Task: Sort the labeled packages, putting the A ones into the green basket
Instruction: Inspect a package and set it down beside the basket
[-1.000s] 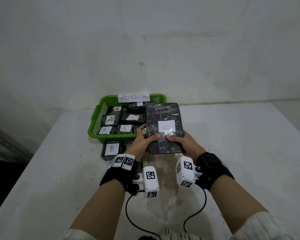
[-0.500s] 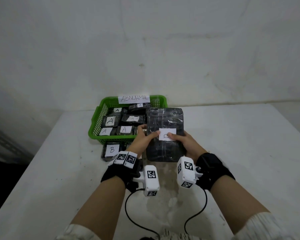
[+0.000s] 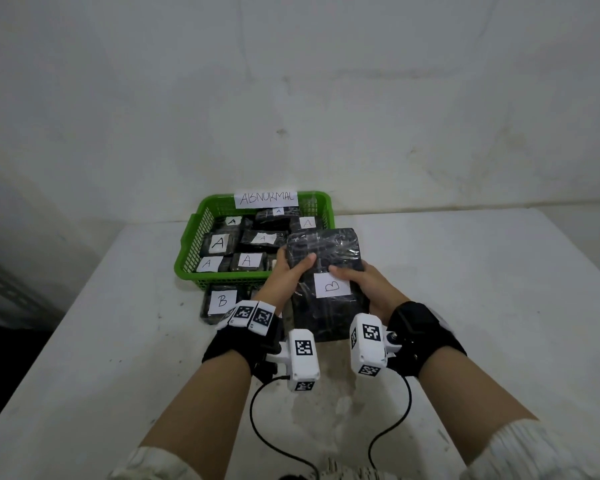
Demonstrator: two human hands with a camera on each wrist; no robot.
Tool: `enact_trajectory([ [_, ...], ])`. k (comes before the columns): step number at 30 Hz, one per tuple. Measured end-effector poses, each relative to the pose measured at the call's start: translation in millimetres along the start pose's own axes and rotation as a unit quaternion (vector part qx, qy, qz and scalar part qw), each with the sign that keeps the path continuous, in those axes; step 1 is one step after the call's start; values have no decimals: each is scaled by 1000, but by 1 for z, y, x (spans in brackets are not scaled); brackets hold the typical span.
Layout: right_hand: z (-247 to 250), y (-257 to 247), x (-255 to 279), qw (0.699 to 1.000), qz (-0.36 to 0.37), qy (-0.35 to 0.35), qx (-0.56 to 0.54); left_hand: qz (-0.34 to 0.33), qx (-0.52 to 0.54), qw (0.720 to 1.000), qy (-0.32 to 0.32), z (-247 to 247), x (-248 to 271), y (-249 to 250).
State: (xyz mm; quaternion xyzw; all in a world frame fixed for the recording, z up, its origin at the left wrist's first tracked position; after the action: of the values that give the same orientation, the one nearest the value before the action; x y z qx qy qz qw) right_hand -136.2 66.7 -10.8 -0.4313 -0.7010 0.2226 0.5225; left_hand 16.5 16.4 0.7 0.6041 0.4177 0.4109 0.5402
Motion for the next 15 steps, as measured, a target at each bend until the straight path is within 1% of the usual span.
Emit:
enact_trajectory([
  [3, 0, -5, 0, 1000, 20, -7, -11, -11, -25, 999, -21, 0, 1, -2],
  [5, 2, -9, -2, 1000, 27, 11, -11, -11, -40, 999, -30, -1, 2, -3],
  [7, 2, -10, -5, 999, 34, 32, -9, -5, -30, 999, -23, -1, 1, -5],
  [9, 1, -10, -7, 999, 33, 38, -3, -9, -13, 1000, -9, -2, 0, -2],
  [12, -3, -11, -7, 999, 29, 40, 13, -32, -51, 998, -13, 0, -4, 3],
  [15, -5, -17, -5, 999, 26, 26, 19, -42, -53, 998, -18, 1, -9, 7],
])
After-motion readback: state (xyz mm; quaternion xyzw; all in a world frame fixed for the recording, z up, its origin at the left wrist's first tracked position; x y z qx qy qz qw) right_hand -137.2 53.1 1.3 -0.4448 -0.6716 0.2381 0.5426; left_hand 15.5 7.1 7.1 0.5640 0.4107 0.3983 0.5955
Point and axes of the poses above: each hand's wrist, its own x-axis away from the middle knuckle, its own z-axis out of the back of the hand, y = z × x, the point moved 2 cm from there along -x, towards the middle knuckle, and after that the axes turned 14 degrees about -z, right-handed, at the moved point
